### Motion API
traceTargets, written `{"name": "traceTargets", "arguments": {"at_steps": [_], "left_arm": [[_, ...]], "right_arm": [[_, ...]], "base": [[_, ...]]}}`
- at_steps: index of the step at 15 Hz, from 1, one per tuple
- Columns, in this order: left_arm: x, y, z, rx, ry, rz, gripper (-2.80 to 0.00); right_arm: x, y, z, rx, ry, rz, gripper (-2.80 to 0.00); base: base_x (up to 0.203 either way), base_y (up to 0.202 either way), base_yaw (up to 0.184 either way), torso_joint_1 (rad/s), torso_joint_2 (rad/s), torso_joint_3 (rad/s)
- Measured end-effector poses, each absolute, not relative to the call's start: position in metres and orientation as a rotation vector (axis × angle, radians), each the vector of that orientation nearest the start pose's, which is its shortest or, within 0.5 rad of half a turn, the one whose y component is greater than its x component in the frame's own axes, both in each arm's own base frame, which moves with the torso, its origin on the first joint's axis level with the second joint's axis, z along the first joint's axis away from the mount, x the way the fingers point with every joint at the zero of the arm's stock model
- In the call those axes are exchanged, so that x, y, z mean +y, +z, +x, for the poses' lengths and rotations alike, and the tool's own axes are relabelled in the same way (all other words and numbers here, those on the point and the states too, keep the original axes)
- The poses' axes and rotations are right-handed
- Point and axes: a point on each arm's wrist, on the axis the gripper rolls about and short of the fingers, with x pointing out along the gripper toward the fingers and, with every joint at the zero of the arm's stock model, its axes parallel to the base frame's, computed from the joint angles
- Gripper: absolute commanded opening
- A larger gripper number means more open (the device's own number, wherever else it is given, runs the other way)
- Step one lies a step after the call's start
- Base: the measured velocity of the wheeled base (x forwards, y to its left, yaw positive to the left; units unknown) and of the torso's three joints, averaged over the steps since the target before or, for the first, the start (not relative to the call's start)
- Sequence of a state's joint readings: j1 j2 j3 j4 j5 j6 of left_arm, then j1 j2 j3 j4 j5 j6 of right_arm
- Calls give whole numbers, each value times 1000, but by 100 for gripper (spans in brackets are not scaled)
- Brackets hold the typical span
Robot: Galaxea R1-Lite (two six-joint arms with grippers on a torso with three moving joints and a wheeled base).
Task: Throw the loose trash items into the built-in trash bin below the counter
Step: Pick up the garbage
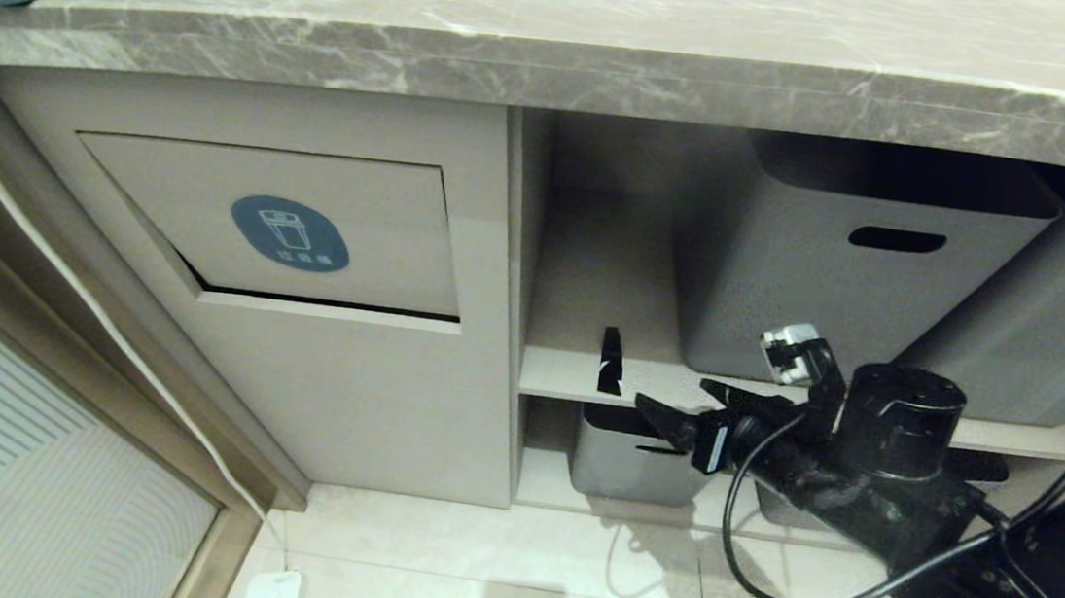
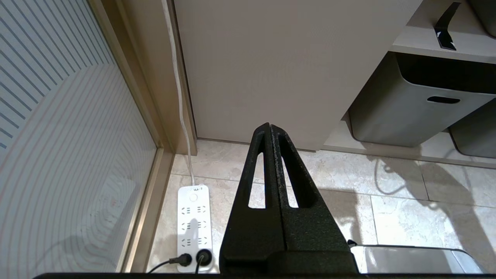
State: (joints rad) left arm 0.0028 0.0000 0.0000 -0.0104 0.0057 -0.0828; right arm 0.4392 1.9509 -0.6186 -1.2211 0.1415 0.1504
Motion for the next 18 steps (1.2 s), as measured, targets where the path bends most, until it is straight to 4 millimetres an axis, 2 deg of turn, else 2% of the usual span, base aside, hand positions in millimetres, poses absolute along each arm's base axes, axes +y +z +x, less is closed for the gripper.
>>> {"name": "traceTargets", "arguments": {"at_steps": [3,9,14,18], "left_arm": [[0,77,-23,-11,8,-83,-280],[0,77,-23,-11,8,-83,-280],[0,77,-23,-11,8,-83,-280],[0,77,-23,-11,8,-82,-280]], "right_arm": [[159,98,313,145,552,124,0],[187,89,353,48,407,61,0],[196,75,379,14,365,8,0],[202,76,402,-17,356,14,0]], "base": [[0,0,0,0,0,0],[0,0,0,0,0,0],[0,0,0,0,0,0],[0,0,0,0,0,0]]}}
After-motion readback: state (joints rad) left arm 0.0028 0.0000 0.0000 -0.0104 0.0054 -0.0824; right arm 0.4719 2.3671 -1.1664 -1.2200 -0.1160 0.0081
